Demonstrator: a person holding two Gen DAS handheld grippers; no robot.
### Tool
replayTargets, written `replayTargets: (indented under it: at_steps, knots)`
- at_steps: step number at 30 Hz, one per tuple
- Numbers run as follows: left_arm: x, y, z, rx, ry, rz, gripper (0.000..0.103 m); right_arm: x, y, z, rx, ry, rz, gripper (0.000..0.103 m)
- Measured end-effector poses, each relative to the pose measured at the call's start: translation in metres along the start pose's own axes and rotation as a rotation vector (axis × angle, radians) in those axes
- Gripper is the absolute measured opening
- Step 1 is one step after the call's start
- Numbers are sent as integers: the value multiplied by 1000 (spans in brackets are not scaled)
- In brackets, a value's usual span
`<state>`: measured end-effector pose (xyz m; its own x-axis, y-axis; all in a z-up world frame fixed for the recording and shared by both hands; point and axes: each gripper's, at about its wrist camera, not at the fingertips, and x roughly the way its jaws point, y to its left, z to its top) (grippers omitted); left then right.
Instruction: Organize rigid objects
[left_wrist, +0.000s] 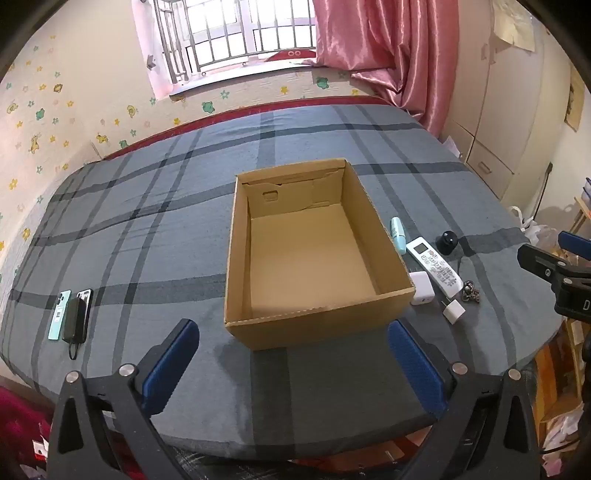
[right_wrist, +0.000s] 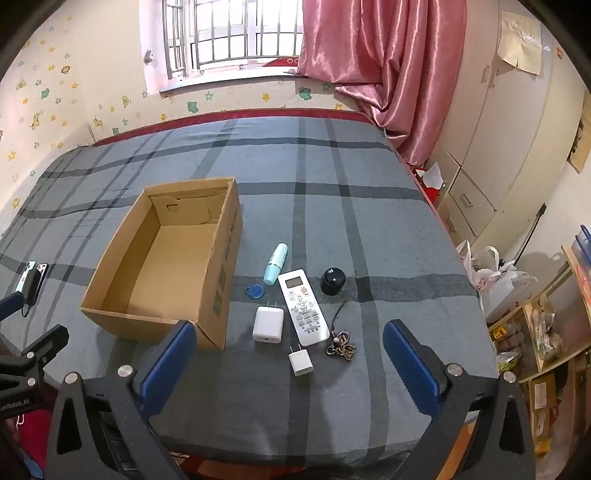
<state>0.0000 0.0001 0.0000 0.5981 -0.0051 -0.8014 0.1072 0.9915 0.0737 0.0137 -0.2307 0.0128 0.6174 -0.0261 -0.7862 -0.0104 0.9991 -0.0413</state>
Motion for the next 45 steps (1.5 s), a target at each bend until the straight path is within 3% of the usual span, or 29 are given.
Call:
replayTargets:
  at_steps: [45]
  knots:
    - [-2, 7, 2, -25, -16, 16, 103, -2, 4, 7, -9, -13, 6, 103]
